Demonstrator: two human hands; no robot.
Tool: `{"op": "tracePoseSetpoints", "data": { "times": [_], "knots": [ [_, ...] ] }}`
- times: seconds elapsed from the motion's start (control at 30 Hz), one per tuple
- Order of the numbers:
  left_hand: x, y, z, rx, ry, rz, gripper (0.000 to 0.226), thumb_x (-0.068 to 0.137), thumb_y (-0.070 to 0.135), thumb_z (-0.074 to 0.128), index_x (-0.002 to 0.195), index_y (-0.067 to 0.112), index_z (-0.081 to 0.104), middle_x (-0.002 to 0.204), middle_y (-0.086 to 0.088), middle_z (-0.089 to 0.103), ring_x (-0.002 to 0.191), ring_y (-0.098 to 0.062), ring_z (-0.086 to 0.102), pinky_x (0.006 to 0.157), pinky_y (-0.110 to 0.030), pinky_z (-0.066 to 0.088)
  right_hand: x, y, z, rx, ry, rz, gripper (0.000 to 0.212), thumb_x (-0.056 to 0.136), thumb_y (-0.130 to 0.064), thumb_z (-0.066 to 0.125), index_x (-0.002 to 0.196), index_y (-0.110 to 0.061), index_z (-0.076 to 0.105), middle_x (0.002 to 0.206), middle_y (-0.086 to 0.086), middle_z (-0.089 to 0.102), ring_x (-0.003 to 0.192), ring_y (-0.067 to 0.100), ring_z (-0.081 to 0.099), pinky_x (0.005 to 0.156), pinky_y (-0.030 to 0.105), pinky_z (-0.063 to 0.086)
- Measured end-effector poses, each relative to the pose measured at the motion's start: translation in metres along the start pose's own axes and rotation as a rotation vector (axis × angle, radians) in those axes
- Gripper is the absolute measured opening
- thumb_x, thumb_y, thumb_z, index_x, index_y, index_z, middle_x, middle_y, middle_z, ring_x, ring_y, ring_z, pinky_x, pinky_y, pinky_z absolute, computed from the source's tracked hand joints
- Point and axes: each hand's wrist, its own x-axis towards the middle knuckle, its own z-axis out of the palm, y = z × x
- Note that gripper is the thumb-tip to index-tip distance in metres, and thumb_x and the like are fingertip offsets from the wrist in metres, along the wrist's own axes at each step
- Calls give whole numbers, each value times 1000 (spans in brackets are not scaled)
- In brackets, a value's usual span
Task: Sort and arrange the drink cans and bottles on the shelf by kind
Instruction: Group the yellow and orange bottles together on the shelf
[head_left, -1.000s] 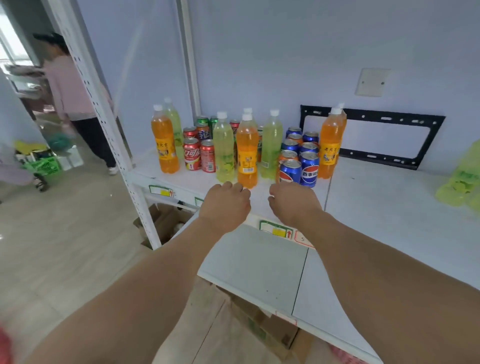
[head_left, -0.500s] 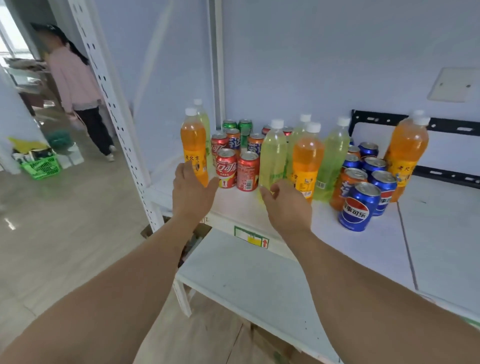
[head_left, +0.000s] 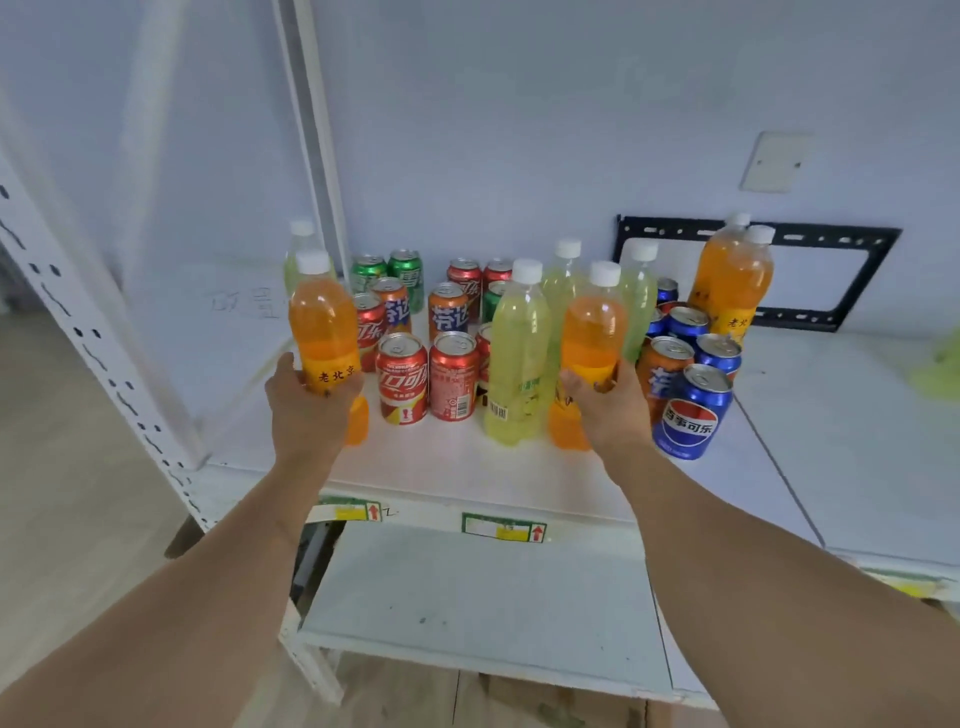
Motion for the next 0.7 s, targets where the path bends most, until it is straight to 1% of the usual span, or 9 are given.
{"op": "tracePoseSetpoints", "data": {
  "times": [0.07,0.13,0.17,0.3,0.4,0.5,0.57,0.63,0.7],
  "knots": [
    [7,-2,-4,19,-98,25,70,69,54,80,129,27,54,128,-4,51,106,-21,58,93,-44,51,-4,-1,1,-14,22,15,46,83,-44,73,121,-27,53,111,-6,63,104,20,60,88,38,48],
    [9,-8,-5,-3,-191,27,72,58,69,79,120,38,58,122,1,59,102,-19,64,89,-48,55,-13,-1,1,-11,45,19,42,83,-47,73,115,-30,53,110,-6,64,102,19,61,85,38,50],
    [4,-9,-6,-26,-233,25,70,58,69,80,118,41,58,120,3,61,103,-18,65,89,-47,56,-20,-1,0,5,55,20,40,83,-48,72,113,-32,52,107,-8,64,100,17,61,83,37,50],
    [-52,8,-9,-163,-435,46,48,76,36,81,115,37,53,108,11,66,100,-16,63,83,-35,49,-51,5,-11,126,151,69,36,85,-47,70,114,-31,55,105,-12,64,101,15,61,88,40,52],
    [-102,26,-2,-311,-580,28,47,72,36,74,114,35,55,102,10,68,95,-15,66,80,-36,51,-72,12,-28,226,260,161,32,84,-46,62,110,-27,61,101,-3,68,96,21,64,90,47,53],
    [-154,44,17,-492,-748,-95,52,65,41,68,115,30,59,106,-6,70,97,-28,69,85,-51,56,-90,20,-61,365,318,252,22,87,-44,57,99,-26,60,97,4,68,96,29,66,86,46,53],
    [-187,58,35,-558,-872,-162,58,61,46,69,113,23,61,108,-14,69,98,-32,69,86,-55,56,-98,28,-92,399,317,282,33,86,-55,60,104,-26,57,102,1,67,98,26,65,85,45,52],
    [-220,73,57,-544,-985,-206,58,62,51,76,112,26,61,107,-9,71,98,-29,70,86,-52,57,-104,36,-128,358,301,295,61,79,-65,65,122,-25,51,113,0,64,100,24,63,89,49,52],
    [-252,89,80,-496,-1080,-214,56,66,58,80,112,31,61,107,-2,73,100,-25,71,88,-50,56,-108,47,-168,325,287,276,68,75,-61,72,127,-23,50,113,3,66,97,24,66,85,49,55]
  ]
}}
